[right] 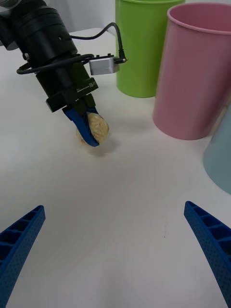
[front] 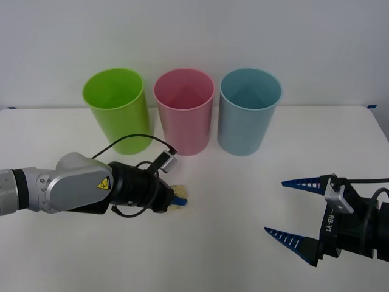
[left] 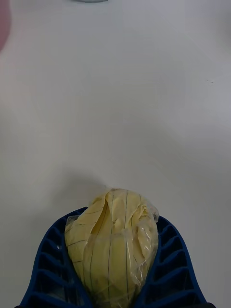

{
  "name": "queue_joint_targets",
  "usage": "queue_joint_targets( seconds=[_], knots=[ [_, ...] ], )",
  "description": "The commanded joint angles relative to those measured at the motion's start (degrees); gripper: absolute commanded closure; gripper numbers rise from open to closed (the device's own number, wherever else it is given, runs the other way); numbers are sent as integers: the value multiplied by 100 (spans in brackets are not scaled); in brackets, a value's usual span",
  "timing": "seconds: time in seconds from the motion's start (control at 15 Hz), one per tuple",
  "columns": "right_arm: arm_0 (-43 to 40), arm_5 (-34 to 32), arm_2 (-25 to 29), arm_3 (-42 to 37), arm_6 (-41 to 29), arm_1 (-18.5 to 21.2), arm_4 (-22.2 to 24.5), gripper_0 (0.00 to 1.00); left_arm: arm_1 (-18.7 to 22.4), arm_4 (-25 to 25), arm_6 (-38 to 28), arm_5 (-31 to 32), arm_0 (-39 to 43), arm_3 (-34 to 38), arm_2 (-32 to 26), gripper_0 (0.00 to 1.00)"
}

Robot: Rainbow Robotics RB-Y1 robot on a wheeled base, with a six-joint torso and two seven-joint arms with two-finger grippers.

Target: Put cans in the blue bin and PET bottles in the pink bin and trash in the green bin.

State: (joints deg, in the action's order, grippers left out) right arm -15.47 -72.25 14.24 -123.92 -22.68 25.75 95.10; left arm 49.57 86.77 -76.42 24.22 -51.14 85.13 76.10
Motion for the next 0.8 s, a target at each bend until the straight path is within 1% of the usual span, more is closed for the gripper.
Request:
queue_joint_targets(
  seconds=[0.07, 0.2, 0.27, 0.33, 0.4, 0.53, 0.6, 0.67, 0.8],
  knots=[
    [0, 0, 0, 0, 0, 0, 0, 0, 202, -363, 611, -137, 60, 136, -8, 100],
    [0, 0, 0, 0, 0, 0, 0, 0, 369, -705, 1182, -304, 157, 223, -8, 100],
    [0, 0, 0, 0, 0, 0, 0, 0, 421, -837, 1358, -365, 219, 276, -25, 100],
    [0, 0, 0, 0, 0, 0, 0, 0, 518, -987, 1587, -418, 394, 373, -157, 100],
    [0, 0, 0, 0, 0, 0, 0, 0, 580, -995, 1762, -418, 605, 469, -377, 100],
    [0, 0, 0, 0, 0, 0, 0, 0, 685, -943, 2070, -321, 1124, 689, -922, 100],
    [0, 0, 0, 0, 0, 0, 0, 0, 747, -820, 2114, -233, 1467, 900, -1264, 100],
    [0, 0, 0, 0, 0, 0, 0, 0, 755, -670, 2123, -172, 1713, 997, -1528, 100],
    [0, 0, 0, 0, 0, 0, 0, 0, 738, -134, 2158, 144, 2592, 1331, -2486, 100]
  ],
)
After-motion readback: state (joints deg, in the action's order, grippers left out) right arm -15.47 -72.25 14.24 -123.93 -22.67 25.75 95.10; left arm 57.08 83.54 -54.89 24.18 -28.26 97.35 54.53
